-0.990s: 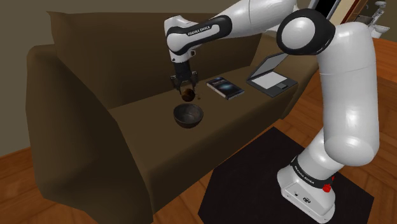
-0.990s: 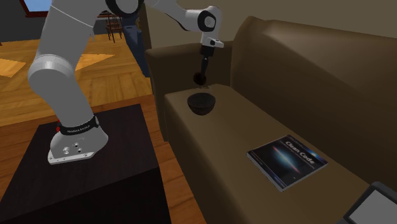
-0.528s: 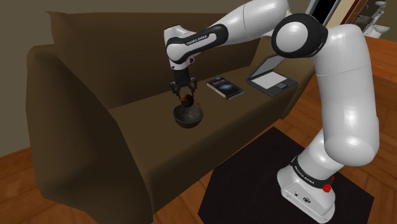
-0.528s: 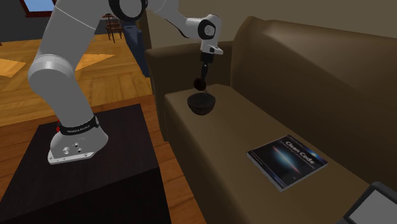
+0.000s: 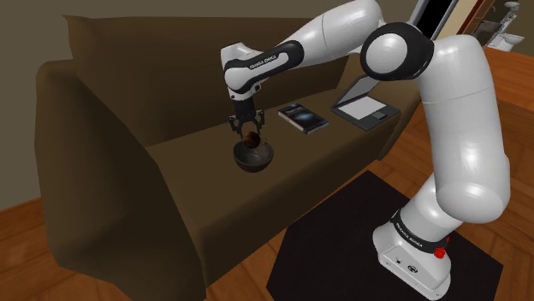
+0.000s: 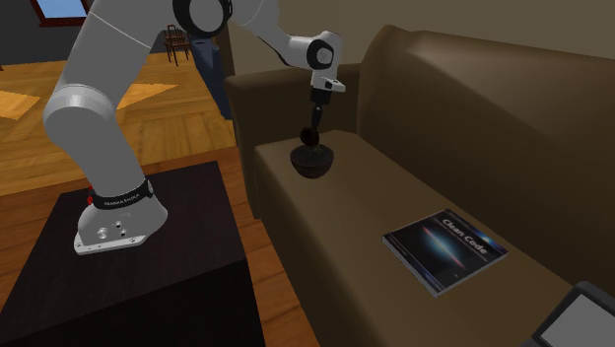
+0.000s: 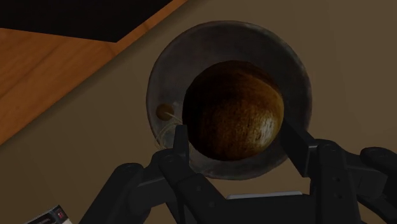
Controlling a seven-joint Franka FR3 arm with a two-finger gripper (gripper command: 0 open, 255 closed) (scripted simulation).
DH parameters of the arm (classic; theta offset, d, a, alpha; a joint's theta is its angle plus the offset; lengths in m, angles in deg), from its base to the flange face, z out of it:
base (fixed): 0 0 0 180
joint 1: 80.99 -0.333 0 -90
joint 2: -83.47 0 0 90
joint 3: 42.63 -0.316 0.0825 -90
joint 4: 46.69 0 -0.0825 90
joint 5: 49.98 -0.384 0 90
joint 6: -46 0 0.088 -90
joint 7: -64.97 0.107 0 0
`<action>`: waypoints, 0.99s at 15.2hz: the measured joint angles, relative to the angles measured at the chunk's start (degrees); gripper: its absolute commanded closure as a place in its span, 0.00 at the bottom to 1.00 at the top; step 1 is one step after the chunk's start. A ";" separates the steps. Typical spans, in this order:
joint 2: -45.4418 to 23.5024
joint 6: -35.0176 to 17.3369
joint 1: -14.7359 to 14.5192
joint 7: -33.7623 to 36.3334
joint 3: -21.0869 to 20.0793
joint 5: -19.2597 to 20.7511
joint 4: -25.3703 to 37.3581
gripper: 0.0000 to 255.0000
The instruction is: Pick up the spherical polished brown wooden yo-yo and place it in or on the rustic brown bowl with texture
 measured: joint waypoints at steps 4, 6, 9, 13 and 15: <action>-0.03 -0.01 0.00 0.00 0.00 0.00 0.03 0.00; -0.03 -0.01 0.00 0.00 0.00 0.01 0.04 0.00; -0.03 -0.01 0.00 0.00 0.00 0.01 0.04 0.00; 0.33 5.47 -0.50 -0.26 -0.20 -0.32 5.25 0.00; 0.41 6.64 -0.52 -0.41 -0.22 -0.38 6.36 0.00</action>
